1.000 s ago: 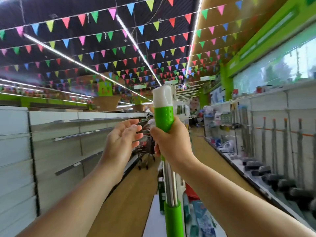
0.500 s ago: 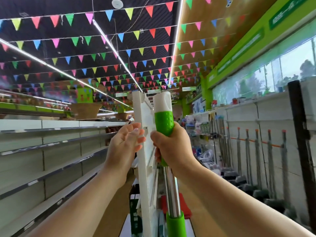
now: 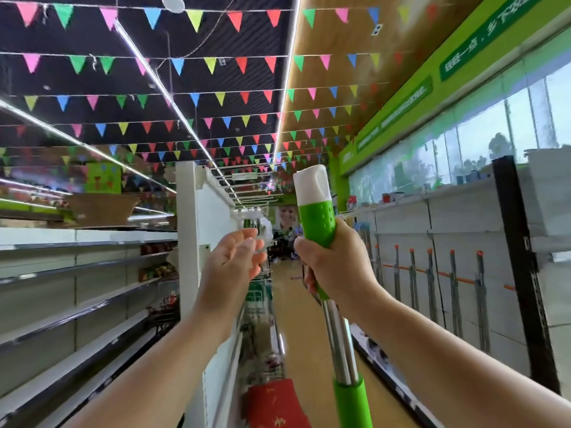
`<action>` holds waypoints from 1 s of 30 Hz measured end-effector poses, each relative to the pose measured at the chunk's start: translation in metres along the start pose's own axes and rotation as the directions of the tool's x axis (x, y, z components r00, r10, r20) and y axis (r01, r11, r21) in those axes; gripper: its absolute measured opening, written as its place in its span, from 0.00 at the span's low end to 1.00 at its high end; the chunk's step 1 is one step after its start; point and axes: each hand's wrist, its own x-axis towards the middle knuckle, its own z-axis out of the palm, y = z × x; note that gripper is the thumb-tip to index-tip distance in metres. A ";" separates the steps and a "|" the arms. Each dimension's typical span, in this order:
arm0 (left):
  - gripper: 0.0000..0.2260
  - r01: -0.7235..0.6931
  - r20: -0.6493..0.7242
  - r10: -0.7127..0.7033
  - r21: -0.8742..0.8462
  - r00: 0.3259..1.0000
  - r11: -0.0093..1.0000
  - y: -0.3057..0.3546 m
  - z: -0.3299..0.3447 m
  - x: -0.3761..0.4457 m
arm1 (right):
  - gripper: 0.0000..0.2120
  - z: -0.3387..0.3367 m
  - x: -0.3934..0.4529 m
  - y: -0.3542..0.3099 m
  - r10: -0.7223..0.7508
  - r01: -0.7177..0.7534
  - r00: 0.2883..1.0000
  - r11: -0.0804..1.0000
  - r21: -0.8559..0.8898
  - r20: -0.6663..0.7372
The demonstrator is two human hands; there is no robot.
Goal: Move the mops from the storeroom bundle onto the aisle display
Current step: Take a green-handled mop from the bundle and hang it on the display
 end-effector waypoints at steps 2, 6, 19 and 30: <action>0.08 -0.010 -0.005 0.010 0.017 1.000 1.000 -0.016 0.012 0.024 | 0.05 -0.005 0.025 0.016 -0.015 0.015 1.000 0.999 -0.030 -0.010; 0.09 -0.031 -0.027 0.033 0.055 0.999 0.998 -0.043 0.039 0.070 | 0.06 -0.011 0.077 0.052 -0.053 0.052 0.998 0.998 -0.040 -0.041; 0.09 -0.111 -0.225 0.159 0.210 0.961 0.971 -0.117 0.117 0.177 | 0.09 -0.025 0.223 0.169 -0.093 0.060 0.985 0.974 0.217 0.147; 0.10 -0.157 -0.221 0.231 0.308 0.947 0.938 -0.170 0.124 0.249 | 0.08 0.005 0.303 0.227 -0.087 -0.010 0.966 0.927 0.375 0.242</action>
